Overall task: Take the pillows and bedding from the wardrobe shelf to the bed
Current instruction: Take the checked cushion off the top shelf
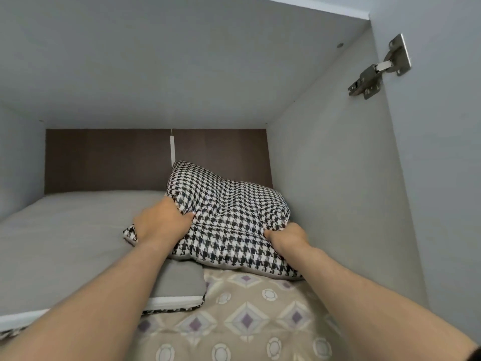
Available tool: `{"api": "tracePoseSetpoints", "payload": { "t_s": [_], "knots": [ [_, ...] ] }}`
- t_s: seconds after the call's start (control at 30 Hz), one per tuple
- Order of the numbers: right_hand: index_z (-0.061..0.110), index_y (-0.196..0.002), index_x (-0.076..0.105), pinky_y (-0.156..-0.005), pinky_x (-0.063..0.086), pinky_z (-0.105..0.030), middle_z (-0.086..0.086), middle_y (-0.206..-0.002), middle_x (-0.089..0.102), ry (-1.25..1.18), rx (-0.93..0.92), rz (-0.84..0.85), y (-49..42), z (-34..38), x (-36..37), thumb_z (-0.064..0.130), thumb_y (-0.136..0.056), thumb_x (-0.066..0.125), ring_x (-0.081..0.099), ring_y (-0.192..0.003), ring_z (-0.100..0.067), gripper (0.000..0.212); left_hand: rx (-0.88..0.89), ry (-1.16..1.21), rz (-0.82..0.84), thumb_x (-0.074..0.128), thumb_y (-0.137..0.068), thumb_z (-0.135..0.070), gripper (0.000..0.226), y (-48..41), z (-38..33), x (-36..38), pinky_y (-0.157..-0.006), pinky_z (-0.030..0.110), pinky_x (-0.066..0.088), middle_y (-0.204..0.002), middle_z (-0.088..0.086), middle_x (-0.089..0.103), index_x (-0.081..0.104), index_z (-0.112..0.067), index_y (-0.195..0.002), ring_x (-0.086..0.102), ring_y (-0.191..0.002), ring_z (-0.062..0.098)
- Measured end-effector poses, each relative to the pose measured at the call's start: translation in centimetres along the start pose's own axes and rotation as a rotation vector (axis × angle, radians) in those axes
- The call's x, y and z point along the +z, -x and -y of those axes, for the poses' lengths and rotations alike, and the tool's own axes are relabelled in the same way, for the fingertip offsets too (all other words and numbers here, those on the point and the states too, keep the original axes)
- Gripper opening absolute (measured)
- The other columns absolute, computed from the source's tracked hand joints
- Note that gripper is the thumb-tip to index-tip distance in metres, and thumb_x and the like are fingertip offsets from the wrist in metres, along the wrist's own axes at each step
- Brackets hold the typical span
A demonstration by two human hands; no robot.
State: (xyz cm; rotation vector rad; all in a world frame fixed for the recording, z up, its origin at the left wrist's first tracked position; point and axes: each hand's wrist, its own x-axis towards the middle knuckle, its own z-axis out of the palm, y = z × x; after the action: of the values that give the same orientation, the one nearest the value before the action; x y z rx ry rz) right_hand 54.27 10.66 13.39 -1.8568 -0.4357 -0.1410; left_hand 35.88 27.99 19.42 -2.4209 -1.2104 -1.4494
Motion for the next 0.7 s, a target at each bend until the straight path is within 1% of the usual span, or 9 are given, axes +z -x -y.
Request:
{"api": "tracePoseSetpoints", "payload": {
  "t_s": [0.03,0.1,0.23,0.3,0.43,0.5,0.57,0.63,0.7],
  "knots": [
    [0.015,-0.096,0.056,-0.086,0.053,-0.041,-0.004,-0.096,0.066,-0.008,-0.028,-0.034,0.5,0.0,-0.2,0.044,-0.078,0.071,0.062,-0.090,-0.029,0.037,0.024,0.025,-0.036,0.058,-0.076,-0.060,0.045,0.4,0.1,-0.1,-0.073,0.035,0.048,-0.095,0.008,0.070,0.057,-0.020,-0.097,0.064,-0.089,0.034],
    [0.016,-0.101,0.055,-0.085,0.053,-0.043,-0.003,-0.100,0.066,-0.020,-0.094,-0.097,1.9,0.4,-0.9,0.045,-0.080,0.068,0.062,-0.091,-0.029,0.038,0.041,0.115,-0.094,0.060,-0.078,-0.057,0.041,1.0,0.7,-0.9,-0.070,0.036,0.046,-0.089,0.006,0.068,0.055,-0.019,-0.094,0.062,-0.083,0.033],
    [0.019,-0.103,0.054,-0.080,0.055,-0.043,0.001,-0.097,0.064,-0.025,-0.191,-0.193,4.3,1.5,-3.0,0.047,-0.080,0.066,0.062,-0.086,-0.024,0.038,0.035,0.267,-0.163,0.062,-0.081,-0.052,0.040,1.8,0.7,-3.9,-0.070,0.039,0.041,-0.081,0.003,0.054,0.047,-0.016,-0.086,0.050,-0.075,0.030],
    [0.019,-0.103,0.053,-0.077,0.054,-0.041,0.002,-0.095,0.063,-0.033,-0.219,-0.222,5.9,2.4,-4.1,0.048,-0.081,0.065,0.061,-0.084,-0.023,0.038,0.041,0.305,-0.191,0.062,-0.081,-0.053,0.041,2.2,0.9,-5.7,-0.071,0.039,0.039,-0.081,0.002,0.052,0.046,-0.015,-0.086,0.052,-0.077,0.031],
    [0.020,-0.103,0.053,-0.071,0.051,-0.037,0.005,-0.093,0.062,-0.081,-0.271,-0.247,10.4,3.2,-7.2,0.046,-0.081,0.066,0.060,-0.081,-0.020,0.036,0.030,0.408,-0.226,0.063,-0.079,-0.054,0.042,4.9,1.6,-9.5,-0.072,0.041,0.046,-0.081,0.001,0.055,0.047,-0.016,-0.083,0.054,-0.077,0.030],
    [0.020,-0.101,0.054,-0.068,0.049,-0.034,0.007,-0.090,0.062,-0.095,-0.287,-0.252,12.7,3.4,-8.8,0.045,-0.080,0.067,0.059,-0.079,-0.018,0.035,-0.002,0.465,-0.224,0.064,-0.079,-0.053,0.040,6.8,1.9,-11.2,-0.068,0.040,0.045,-0.078,0.000,0.055,0.047,-0.016,-0.082,0.053,-0.075,0.028],
    [0.020,-0.099,0.056,-0.061,0.044,-0.031,0.008,-0.086,0.061,-0.097,-0.298,-0.245,15.2,3.4,-10.6,0.043,-0.079,0.067,0.059,-0.075,-0.016,0.033,-0.022,0.513,-0.216,0.064,-0.078,-0.054,0.040,9.1,2.3,-12.8,-0.067,0.040,0.045,-0.074,-0.003,0.054,0.046,-0.018,-0.080,0.054,-0.074,0.027],
    [0.020,-0.097,0.056,-0.057,0.043,-0.030,0.007,-0.086,0.063,-0.110,-0.305,-0.224,17.7,3.3,-12.7,0.042,-0.079,0.068,0.061,-0.075,-0.017,0.031,-0.045,0.557,-0.202,0.064,-0.076,-0.056,0.040,11.6,2.5,-14.5,-0.071,0.042,0.049,-0.077,-0.003,0.057,0.046,-0.021,-0.080,0.056,-0.075,0.027],
    [0.020,-0.096,0.056,-0.056,0.044,-0.030,0.005,-0.086,0.064,-0.123,-0.314,-0.202,20.3,3.0,-14.7,0.040,-0.080,0.068,0.062,-0.074,-0.018,0.029,-0.078,0.583,-0.184,0.064,-0.075,-0.057,0.040,14.2,2.5,-16.5,-0.071,0.041,0.048,-0.081,-0.003,0.059,0.047,-0.022,-0.082,0.057,-0.077,0.027]
  ]
}}
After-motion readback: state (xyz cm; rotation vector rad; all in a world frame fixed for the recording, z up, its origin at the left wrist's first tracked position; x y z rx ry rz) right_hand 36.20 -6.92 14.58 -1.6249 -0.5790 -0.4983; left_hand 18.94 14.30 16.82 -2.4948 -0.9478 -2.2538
